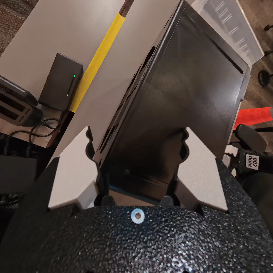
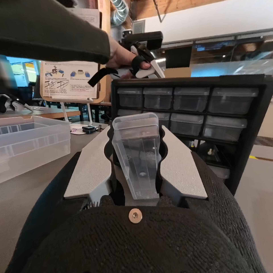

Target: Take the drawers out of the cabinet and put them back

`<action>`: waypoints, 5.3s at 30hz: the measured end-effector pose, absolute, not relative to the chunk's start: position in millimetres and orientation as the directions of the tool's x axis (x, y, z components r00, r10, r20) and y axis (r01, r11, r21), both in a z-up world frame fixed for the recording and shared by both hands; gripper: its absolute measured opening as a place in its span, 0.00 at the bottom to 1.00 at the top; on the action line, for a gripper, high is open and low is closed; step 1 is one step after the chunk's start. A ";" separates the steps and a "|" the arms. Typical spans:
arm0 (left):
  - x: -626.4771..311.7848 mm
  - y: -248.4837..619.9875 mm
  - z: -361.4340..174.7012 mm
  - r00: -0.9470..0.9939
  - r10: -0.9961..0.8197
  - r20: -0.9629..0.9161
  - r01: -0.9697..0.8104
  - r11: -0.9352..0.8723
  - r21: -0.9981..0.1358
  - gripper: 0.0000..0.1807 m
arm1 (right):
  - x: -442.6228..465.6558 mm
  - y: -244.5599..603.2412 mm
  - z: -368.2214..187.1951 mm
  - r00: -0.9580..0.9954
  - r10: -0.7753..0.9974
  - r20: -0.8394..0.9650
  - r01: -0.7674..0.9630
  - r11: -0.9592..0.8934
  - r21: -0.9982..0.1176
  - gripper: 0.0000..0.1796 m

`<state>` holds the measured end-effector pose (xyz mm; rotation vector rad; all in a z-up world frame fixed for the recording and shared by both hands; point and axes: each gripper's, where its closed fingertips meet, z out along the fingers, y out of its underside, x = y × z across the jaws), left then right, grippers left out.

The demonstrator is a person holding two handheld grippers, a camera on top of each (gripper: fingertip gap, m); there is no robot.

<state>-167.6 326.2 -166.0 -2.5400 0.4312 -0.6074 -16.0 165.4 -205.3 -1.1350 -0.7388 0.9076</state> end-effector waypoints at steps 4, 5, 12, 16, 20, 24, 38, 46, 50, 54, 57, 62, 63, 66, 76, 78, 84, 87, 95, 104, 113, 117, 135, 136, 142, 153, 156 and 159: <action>-165.3 324.6 -167.6 0.835 -0.407 0.369 -0.150 -0.815 -0.560 0.66 | -6.2 162.6 -214.6 0.404 0.915 0.004 -0.168 0.079 -0.983 0.34; -165.1 324.6 -167.5 0.835 -0.409 0.369 -0.148 -0.811 -0.566 0.66 | -1.1 159.9 -218.3 0.393 0.919 0.004 -0.144 0.066 -0.987 0.34; -163.8 323.9 -166.7 0.832 -0.422 0.361 -0.161 -0.805 -0.571 0.65 | 53.5 141.1 -290.7 0.335 0.941 -0.040 0.261 -0.134 -0.956 0.34; -163.2 324.3 -166.5 0.827 -0.431 0.361 -0.165 -0.800 -0.577 0.65 | 67.8 137.3 -304.5 0.297 0.955 -0.013 0.396 -0.135 -0.908 0.58; -162.0 323.7 -166.6 0.820 -0.438 0.368 -0.156 -0.790 -0.594 0.65 | 59.8 134.4 -320.2 0.235 0.972 0.014 0.520 -0.114 -0.847 0.78; -160.6 322.6 -166.2 0.815 -0.445 0.370 -0.146 -0.777 -0.613 0.64 | 52.5 122.3 -353.3 0.182 0.982 -0.040 0.660 -0.152 -0.736 0.67; -151.3 304.2 -162.2 0.804 -0.442 0.398 -0.073 -0.737 -0.672 0.57 | 25.9 157.4 -284.1 0.293 0.955 -0.038 0.391 -0.156 -0.907 0.43; -150.8 302.9 -162.4 0.806 -0.431 0.405 -0.061 -0.741 -0.669 0.58 | 16.4 168.3 -245.2 0.297 0.955 0.006 0.257 -0.074 -0.964 0.43; -150.5 302.7 -162.4 0.806 -0.431 0.405 -0.060 -0.741 -0.668 0.58 | 13.9 170.4 -234.8 0.310 0.951 0.013 0.195 -0.050 -0.979 0.43; -150.3 302.6 -162.5 0.805 -0.431 0.408 -0.059 -0.743 -0.667 0.57 | 11.9 172.4 -233.0 0.333 0.943 -0.008 0.124 -0.052 -0.991 0.43; -150.0 302.5 -162.7 0.803 -0.431 0.411 -0.059 -0.744 -0.666 0.57 | 10.3 174.7 -231.0 0.348 0.937 -0.022 0.072 -0.050 -0.996 0.43; -149.6 302.2 -162.7 0.802 -0.431 0.413 -0.058 -0.745 -0.664 0.57 | 6.9 179.7 -228.9 0.376 0.926 -0.044 0.002 -0.049 -0.999 0.43; -149.5 302.2 -162.8 0.802 -0.431 0.413 -0.058 -0.745 -0.665 0.57 | 5.9 180.6 -229.7 0.382 0.923 -0.054 -0.010 -0.055 -0.998 0.43; -149.1 302.1 -162.7 0.801 -0.432 0.415 -0.057 -0.744 -0.665 0.57 | 0.4 183.1 -236.9 0.399 0.910 -0.115 -0.043 -0.107 -0.993 0.43; -148.2 301.5 -162.5 0.798 -0.433 0.418 -0.054 -0.743 -0.667 0.57 | -34.4 202.4 -248.6 0.495 0.861 -0.118 -0.012 -0.129 -0.992 0.43; -147.8 301.3 -162.4 0.797 -0.434 0.420 -0.052 -0.743 -0.667 0.57 | -41.4 207.7 -250.1 0.507 0.855 -0.108 0.000 -0.125 -0.992 0.43; -147.6 301.3 -162.3 0.794 -0.434 0.426 -0.049 -0.744 -0.667 0.56 | -58.5 216.7 -265.8 0.481 0.867 -0.133 0.048 -0.177 -0.983 0.67; -147.6 301.4 -162.0 0.791 -0.436 0.429 -0.047 -0.743 -0.668 0.55 | -46.7 208.3 -268.5 0.463 0.874 -0.148 0.042 -0.189 -0.981 0.73; -146.7 301.6 -160.4 0.784 -0.450 0.428 -0.049 -0.733 -0.679 0.55 | 3.9 169.5 -257.0 0.446 0.894 0.031 0.062 0.004 -0.998 0.36; -146.8 301.5 -160.0 0.784 -0.449 0.429 -0.047 -0.731 -0.680 0.55 | -11.2 177.7 -269.7 0.421 0.903 0.088 0.172 0.015 -0.985 0.02; -146.2 301.4 -160.3 0.780 -0.456 0.429 -0.055 -0.733 -0.678 0.54 | -31.7 201.7 -265.8 0.454 0.883 0.123 0.183 0.043 -0.982 0.00; -146.1 301.3 -160.3 0.779 -0.456 0.430 -0.055 -0.733 -0.678 0.54 | -44.1 215.4 -265.0 0.475 0.867 0.151 0.195 0.063 -0.979 0.00; -144.9 302.3 -158.0 0.774 -0.463 0.432 -0.040 -0.717 -0.696 0.54 | -56.3 226.4 -266.5 0.491 0.861 0.133 0.186 0.046 -0.982 0.00; -144.8 302.3 -158.0 0.774 -0.462 0.432 -0.040 -0.717 -0.696 0.54 | -56.7 225.1 -267.7 0.486 0.864 0.132 0.190 0.043 -0.981 0.00; -145.2 303.3 -157.0 0.777 -0.458 0.432 -0.025 -0.708 -0.706 0.54 | -49.2 201.4 -264.2 0.416 0.892 0.176 0.173 0.112 -0.978 0.08; -189.4 239.7 -76.4 0.847 -0.471 0.245 0.057 -0.378 -0.924 0.68 | -36.4 169.6 -228.4 0.388 0.857 0.341 -0.008 0.373 -0.928 0.21; -202.3 181.6 -75.2 0.914 -0.404 0.037 -0.118 -0.353 -0.928 0.64 | -40.9 163.7 -227.6 0.366 0.861 0.354 -0.021 0.388 -0.922 0.21; -204.9 110.9 -98.9 0.910 -0.367 -0.192 -0.342 -0.405 -0.848 0.58 | -42.7 163.8 -228.1 0.361 0.868 0.342 -0.028 0.376 -0.926 0.21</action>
